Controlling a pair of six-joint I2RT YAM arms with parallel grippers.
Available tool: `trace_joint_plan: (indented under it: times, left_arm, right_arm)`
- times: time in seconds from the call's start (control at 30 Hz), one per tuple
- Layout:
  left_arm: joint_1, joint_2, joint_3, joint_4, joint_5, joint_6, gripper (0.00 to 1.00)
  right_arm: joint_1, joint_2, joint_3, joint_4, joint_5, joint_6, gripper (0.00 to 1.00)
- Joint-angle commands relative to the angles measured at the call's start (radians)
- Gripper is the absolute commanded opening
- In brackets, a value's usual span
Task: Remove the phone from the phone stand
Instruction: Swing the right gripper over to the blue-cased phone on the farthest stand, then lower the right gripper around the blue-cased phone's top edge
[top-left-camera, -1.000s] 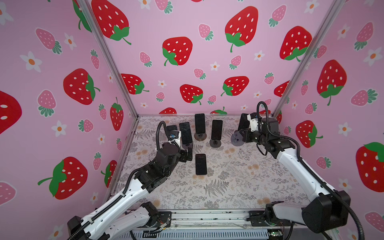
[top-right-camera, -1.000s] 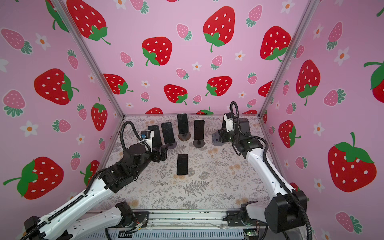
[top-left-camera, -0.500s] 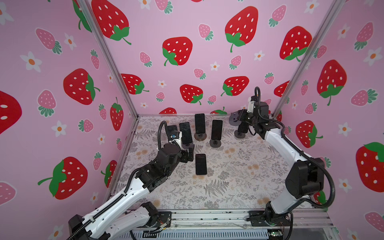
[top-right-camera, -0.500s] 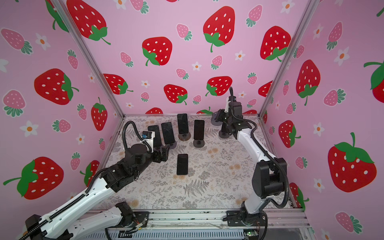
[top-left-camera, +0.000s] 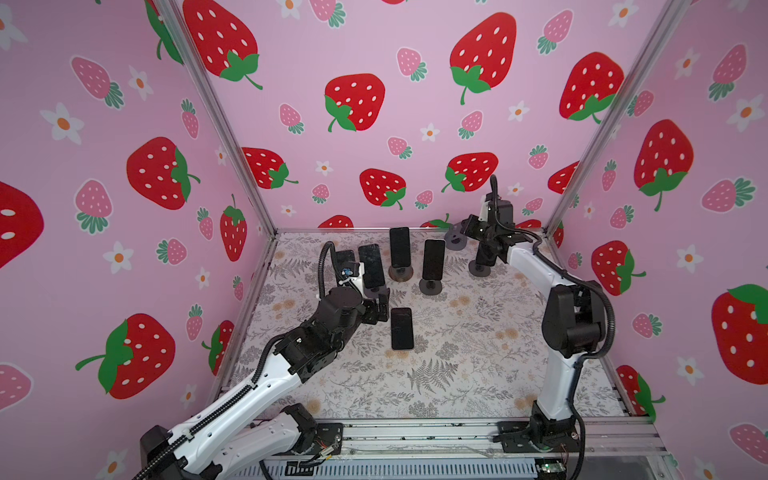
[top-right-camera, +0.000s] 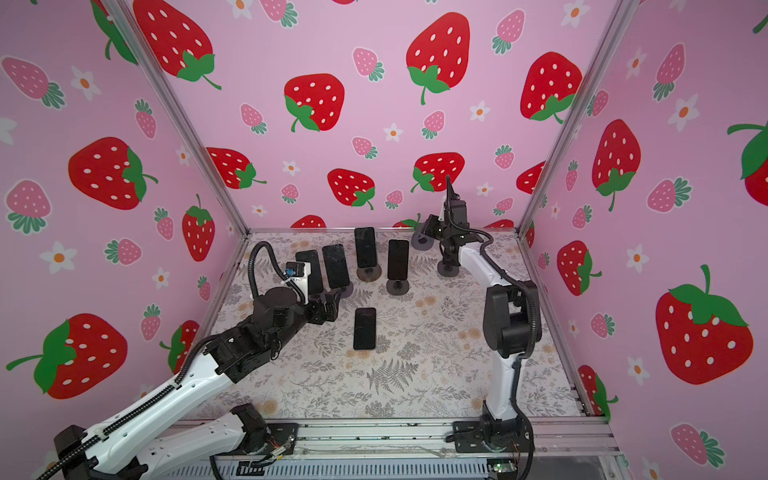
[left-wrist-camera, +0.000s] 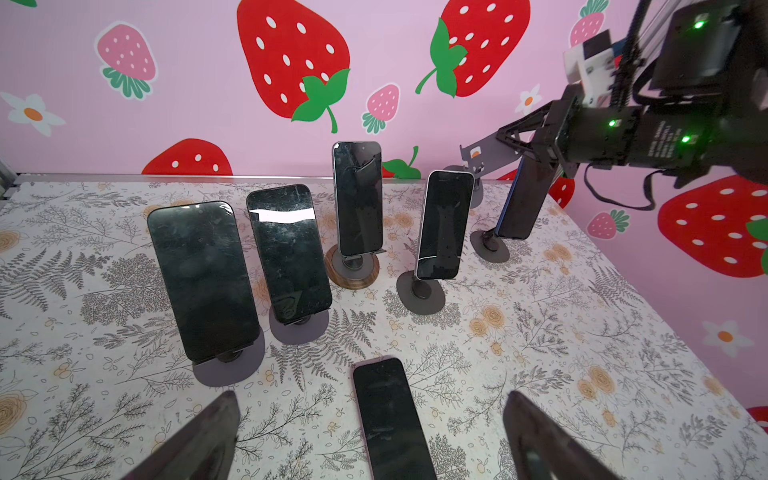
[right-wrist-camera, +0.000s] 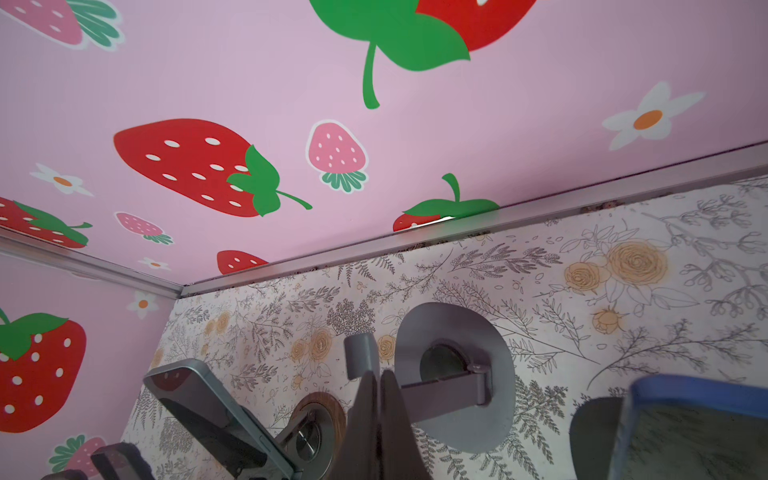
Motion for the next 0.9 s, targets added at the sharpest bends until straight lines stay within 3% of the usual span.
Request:
trace_joint_plan:
  times: [0.0, 0.73, 0.87]
  left_arm:
    - [0.005, 0.008, -0.003, 0.018, -0.007, -0.021, 1.00]
    - [0.005, 0.041, -0.004, 0.036, -0.006, -0.062, 0.99]
    - [0.005, 0.049, 0.000, 0.032, -0.004, -0.059, 0.99]
  right_arm:
    - [-0.008, 0.031, 0.050, -0.011, -0.028, 0.044, 0.00]
    - [-0.009, 0.243, 0.149, -0.081, -0.149, 0.026, 0.00]
    - [-0.010, 0.253, 0.169, -0.093, -0.152, 0.021, 0.19]
